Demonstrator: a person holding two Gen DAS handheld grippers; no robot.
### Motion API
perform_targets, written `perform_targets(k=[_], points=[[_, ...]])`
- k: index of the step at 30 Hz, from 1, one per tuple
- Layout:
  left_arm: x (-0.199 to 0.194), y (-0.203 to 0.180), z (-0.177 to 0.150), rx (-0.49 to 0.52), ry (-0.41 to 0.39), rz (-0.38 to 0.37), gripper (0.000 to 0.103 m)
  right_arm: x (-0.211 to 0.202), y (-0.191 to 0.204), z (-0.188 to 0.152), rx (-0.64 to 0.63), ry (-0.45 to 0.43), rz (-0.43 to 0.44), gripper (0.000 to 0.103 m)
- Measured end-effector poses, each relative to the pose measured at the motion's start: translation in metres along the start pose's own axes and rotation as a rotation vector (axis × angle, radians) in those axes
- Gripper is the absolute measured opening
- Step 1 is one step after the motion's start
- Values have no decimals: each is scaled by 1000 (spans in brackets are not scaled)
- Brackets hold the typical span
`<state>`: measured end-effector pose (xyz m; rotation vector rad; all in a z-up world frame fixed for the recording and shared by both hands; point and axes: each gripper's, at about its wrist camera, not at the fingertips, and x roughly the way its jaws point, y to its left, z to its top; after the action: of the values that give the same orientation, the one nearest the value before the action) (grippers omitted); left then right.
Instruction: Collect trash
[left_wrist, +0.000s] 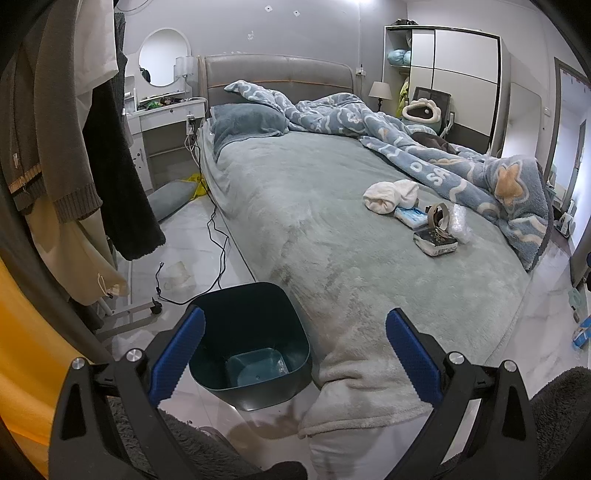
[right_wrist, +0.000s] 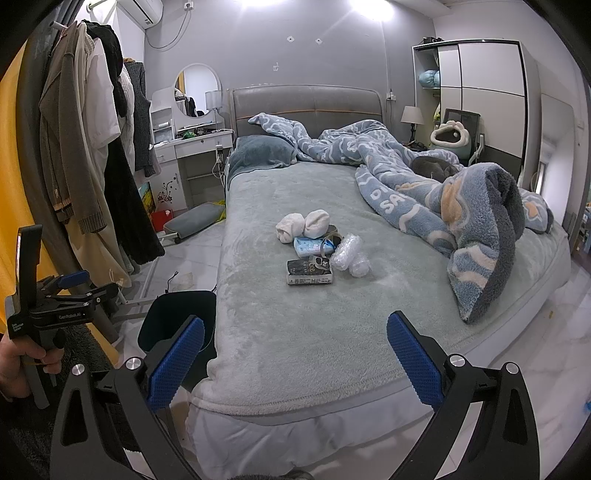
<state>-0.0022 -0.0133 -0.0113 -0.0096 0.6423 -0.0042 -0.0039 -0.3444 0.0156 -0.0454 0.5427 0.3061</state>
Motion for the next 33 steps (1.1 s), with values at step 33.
perform_targets(k=[33], points=[[1, 0, 1, -2, 6, -2, 100, -1, 1, 1, 2, -3, -3, 100]])
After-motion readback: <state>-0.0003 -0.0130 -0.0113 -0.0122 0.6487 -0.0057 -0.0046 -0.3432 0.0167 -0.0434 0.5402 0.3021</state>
